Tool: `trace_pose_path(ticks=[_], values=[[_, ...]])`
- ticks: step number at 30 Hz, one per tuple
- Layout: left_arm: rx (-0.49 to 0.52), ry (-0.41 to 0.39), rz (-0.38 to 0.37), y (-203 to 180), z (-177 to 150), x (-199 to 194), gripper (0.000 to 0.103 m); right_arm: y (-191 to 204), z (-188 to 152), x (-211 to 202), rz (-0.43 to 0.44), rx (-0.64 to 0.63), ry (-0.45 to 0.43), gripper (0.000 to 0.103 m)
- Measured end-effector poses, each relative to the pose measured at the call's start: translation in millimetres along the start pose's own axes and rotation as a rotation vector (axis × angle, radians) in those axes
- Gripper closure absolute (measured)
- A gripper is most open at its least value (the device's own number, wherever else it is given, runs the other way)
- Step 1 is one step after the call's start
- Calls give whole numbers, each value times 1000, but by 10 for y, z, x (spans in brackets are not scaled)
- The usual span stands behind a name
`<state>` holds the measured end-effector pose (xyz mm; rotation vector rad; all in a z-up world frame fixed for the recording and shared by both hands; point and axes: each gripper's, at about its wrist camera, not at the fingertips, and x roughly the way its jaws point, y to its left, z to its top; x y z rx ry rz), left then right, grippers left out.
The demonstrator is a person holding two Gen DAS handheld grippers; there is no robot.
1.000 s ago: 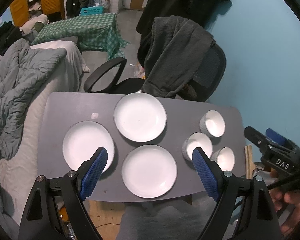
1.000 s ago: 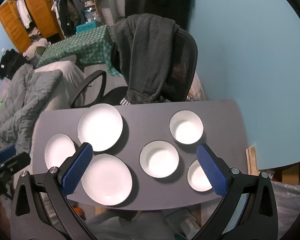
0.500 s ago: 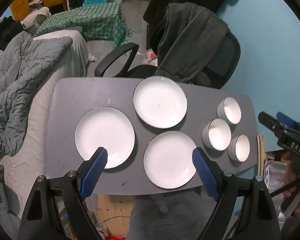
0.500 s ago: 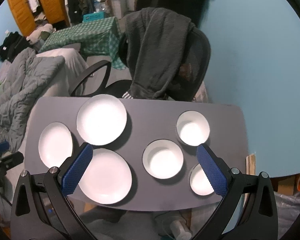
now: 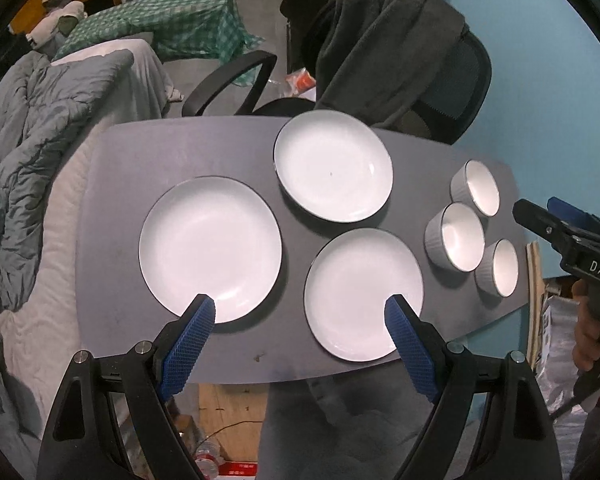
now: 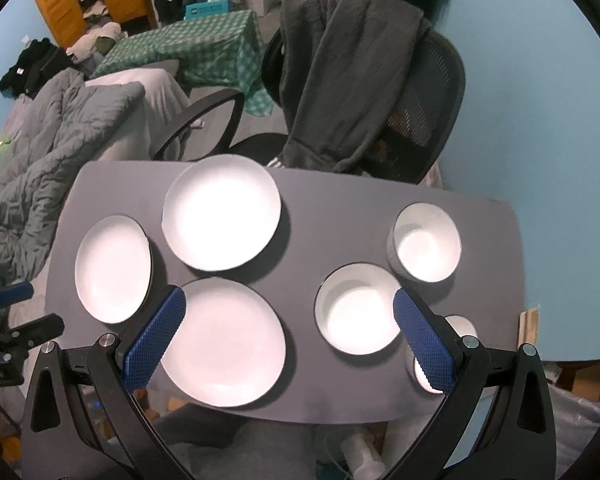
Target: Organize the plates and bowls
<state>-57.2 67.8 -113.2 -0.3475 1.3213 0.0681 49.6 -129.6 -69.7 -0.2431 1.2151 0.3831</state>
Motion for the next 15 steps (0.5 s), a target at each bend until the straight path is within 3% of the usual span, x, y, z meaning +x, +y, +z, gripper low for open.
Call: trace_pose_path(ticks=[15], values=[[32, 59, -38, 8, -161, 628, 15, 25, -479, 807, 49, 7, 144, 1]])
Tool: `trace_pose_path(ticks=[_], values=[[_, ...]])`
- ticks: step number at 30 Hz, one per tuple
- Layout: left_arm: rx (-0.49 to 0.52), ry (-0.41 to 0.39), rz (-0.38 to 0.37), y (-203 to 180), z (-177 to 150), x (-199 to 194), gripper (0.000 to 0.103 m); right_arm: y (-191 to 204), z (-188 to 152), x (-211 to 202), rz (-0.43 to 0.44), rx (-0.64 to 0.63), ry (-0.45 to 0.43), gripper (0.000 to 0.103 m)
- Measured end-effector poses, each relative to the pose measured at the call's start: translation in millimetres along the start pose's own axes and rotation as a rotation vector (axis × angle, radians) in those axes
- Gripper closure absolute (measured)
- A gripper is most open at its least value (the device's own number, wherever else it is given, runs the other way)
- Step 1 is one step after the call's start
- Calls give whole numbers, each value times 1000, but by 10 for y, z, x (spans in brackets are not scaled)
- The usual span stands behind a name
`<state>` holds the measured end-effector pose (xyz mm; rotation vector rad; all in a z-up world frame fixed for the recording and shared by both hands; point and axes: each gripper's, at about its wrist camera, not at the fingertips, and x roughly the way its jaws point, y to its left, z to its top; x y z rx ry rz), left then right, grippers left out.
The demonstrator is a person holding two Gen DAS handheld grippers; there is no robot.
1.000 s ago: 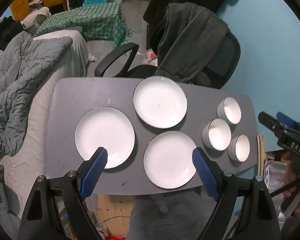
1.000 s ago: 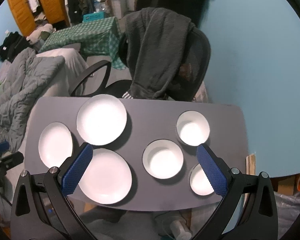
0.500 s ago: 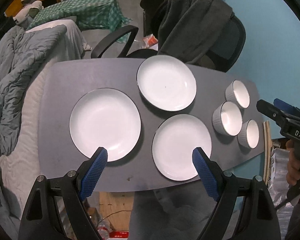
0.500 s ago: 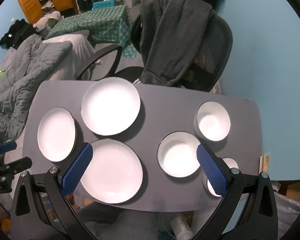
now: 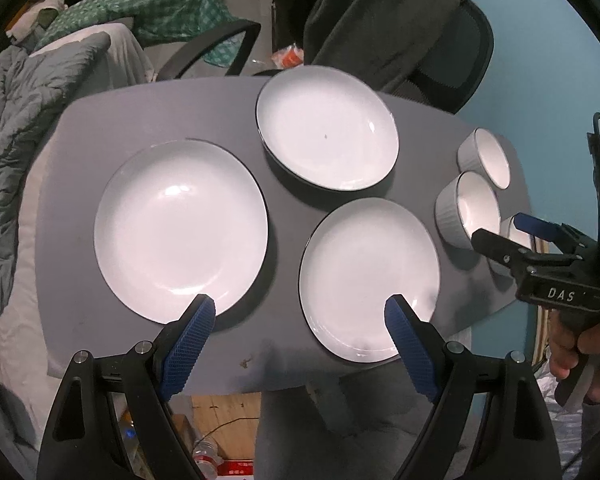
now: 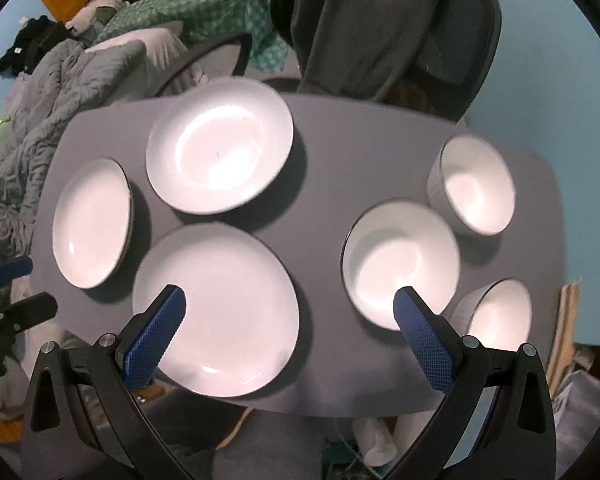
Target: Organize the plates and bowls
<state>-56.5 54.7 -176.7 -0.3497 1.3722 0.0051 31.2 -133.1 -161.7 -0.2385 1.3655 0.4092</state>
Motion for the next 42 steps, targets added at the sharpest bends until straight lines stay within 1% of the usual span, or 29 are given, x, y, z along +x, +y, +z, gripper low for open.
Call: trace_pose_path(ticks=[7, 8, 9, 10, 13, 16, 18, 19, 21, 24, 25, 27, 28, 29, 30, 31, 32, 33, 34, 37, 41, 42], values=[[-4, 34, -9, -2, -46, 337, 15, -44, -142, 282, 9, 16, 43, 1], [-11, 45, -10, 4, -55, 370, 15, -62, -151, 320, 14, 17, 47, 2], [-16, 52, -16, -3, -73, 408, 15, -76, -172, 355, 11, 20, 45, 5], [-17, 52, -29, -11, -87, 443, 15, -75, -185, 383, 13, 22, 45, 5], [-16, 69, -21, -34, -120, 538, 15, -98, -238, 476, 31, 33, 67, 6], [-38, 85, -33, -17, -152, 637, 15, -102, -281, 560, 43, 31, 87, 7], [-55, 95, -55, 4, -167, 705, 15, -113, -296, 619, 48, 29, 103, 12], [-58, 97, -56, 8, -162, 731, 15, -106, -303, 635, 54, 29, 107, 13], [-67, 113, -47, 19, -178, 825, 15, -106, -310, 680, 66, 23, 116, 20], [-84, 117, -50, 28, -178, 890, 16, -120, -298, 752, 80, 20, 124, 27], [-90, 117, -46, 34, -176, 909, 19, -129, -287, 773, 86, 19, 127, 29], [-90, 113, -48, 35, -168, 926, 23, -131, -268, 787, 95, 15, 133, 39], [-86, 110, -46, 35, -163, 937, 24, -138, -258, 798, 101, 9, 134, 42], [-84, 109, -40, 35, -160, 947, 24, -144, -249, 805, 104, 4, 133, 48], [-83, 111, -36, 37, -155, 960, 24, -149, -238, 810, 105, -1, 137, 52], [-83, 111, -37, 38, -151, 971, 26, -160, -236, 830, 109, -3, 141, 55], [-84, 113, -40, 36, -148, 970, 27, -168, -234, 842, 116, -5, 144, 62], [-87, 116, -42, 39, -143, 983, 32, -191, -209, 842, 123, -7, 149, 65], [-92, 123, -45, 48, -139, 998, 37, -206, -202, 842, 125, -10, 152, 66], [-112, 142, -58, 94, -143, 1032, 48, -275, -211, 835, 141, -4, 153, 69], [-140, 154, -70, 157, -162, 1056, 55, -360, -214, 806, 161, 5, 156, 73], [-143, 157, -72, 173, -169, 1058, 59, -390, -213, 802, 163, 8, 155, 74]])
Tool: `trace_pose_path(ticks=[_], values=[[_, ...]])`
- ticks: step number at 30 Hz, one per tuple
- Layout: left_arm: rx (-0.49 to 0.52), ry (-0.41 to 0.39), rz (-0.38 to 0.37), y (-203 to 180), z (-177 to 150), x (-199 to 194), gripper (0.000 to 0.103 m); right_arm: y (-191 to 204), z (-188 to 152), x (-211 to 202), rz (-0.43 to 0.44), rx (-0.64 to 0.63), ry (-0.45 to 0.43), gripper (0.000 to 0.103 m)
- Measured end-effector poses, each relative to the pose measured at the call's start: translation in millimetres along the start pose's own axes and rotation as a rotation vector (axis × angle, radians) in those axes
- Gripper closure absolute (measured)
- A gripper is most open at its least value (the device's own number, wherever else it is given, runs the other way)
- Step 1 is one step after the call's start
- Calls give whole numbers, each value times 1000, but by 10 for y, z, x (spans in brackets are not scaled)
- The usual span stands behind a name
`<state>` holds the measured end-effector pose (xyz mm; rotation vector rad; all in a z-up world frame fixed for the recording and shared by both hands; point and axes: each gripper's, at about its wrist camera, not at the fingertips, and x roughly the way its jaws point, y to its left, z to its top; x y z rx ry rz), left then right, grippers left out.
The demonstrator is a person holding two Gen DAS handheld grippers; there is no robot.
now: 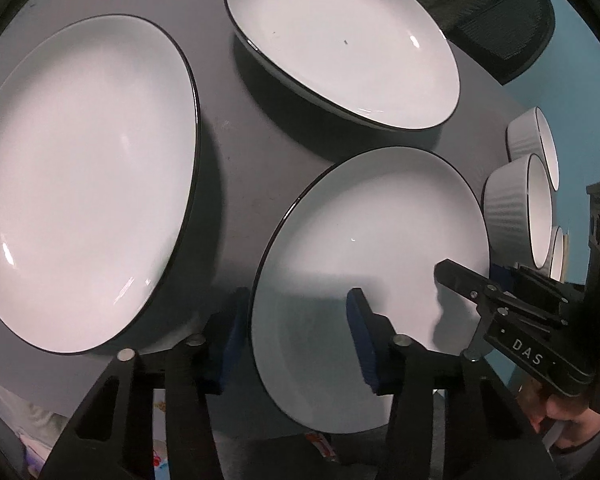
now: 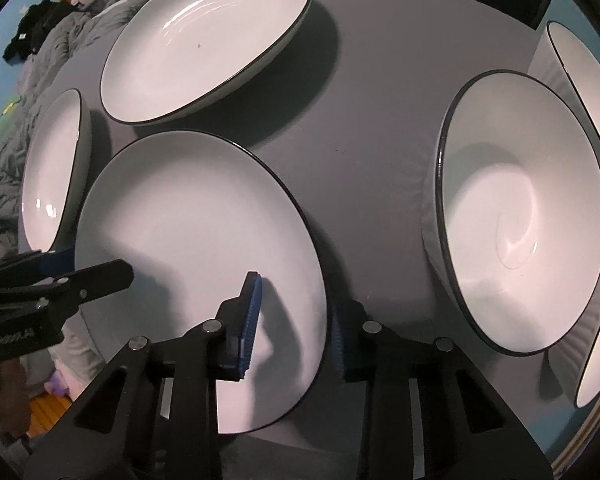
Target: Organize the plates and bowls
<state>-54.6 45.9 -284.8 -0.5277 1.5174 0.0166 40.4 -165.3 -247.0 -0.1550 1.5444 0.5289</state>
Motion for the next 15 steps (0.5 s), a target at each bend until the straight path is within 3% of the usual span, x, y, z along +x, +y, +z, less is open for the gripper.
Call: trace_pose_path(ticks=[6, 10, 15], values=[[5, 2, 12, 37, -20, -21, 62, -55, -84, -13, 5, 6, -15, 75], [-3, -11, 22, 130, -65, -62, 75, 7, 15, 40, 27, 33, -9, 75], [0, 4, 8, 204, -60, -69, 82, -98, 12, 40, 40, 55, 21, 76]])
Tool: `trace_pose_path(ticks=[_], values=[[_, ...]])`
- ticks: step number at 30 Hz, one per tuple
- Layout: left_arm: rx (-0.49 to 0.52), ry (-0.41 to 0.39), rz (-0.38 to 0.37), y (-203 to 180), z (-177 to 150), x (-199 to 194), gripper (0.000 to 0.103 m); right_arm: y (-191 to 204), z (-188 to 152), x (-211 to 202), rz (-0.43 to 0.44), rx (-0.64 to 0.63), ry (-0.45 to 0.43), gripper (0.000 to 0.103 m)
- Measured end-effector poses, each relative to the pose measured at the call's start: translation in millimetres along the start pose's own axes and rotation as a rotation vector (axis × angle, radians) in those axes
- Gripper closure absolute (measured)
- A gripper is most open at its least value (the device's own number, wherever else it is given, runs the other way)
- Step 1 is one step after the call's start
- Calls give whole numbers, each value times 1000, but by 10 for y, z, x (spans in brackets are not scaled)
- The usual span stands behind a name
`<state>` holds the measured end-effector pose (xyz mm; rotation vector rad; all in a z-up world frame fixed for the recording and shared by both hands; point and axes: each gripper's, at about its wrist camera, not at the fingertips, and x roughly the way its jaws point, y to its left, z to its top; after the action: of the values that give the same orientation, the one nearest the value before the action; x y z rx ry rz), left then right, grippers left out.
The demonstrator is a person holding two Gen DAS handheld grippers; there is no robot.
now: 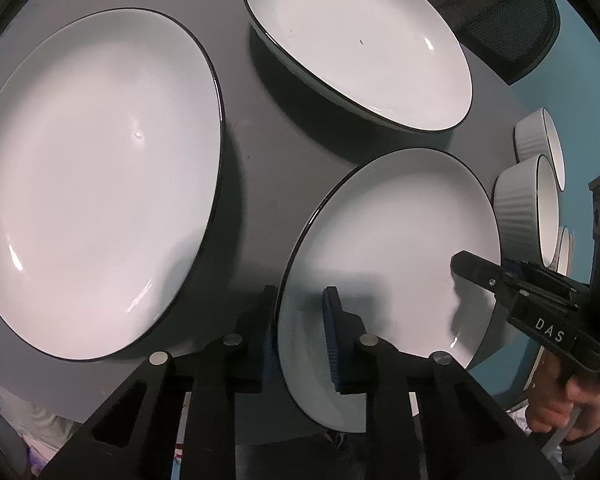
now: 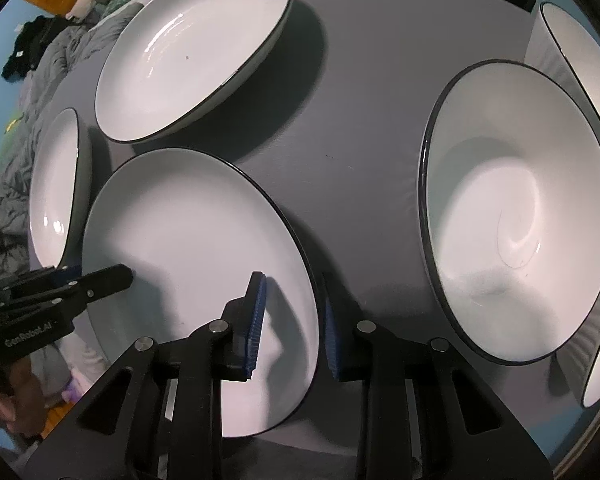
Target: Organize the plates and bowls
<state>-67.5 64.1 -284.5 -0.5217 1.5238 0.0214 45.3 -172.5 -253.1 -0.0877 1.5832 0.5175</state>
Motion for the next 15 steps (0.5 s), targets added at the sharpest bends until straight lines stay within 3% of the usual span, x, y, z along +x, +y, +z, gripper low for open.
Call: trace_pose_path(ticks=[15], values=[[51, 14, -24, 11, -65, -3, 87, -232, 102, 113, 71, 80, 70, 83]])
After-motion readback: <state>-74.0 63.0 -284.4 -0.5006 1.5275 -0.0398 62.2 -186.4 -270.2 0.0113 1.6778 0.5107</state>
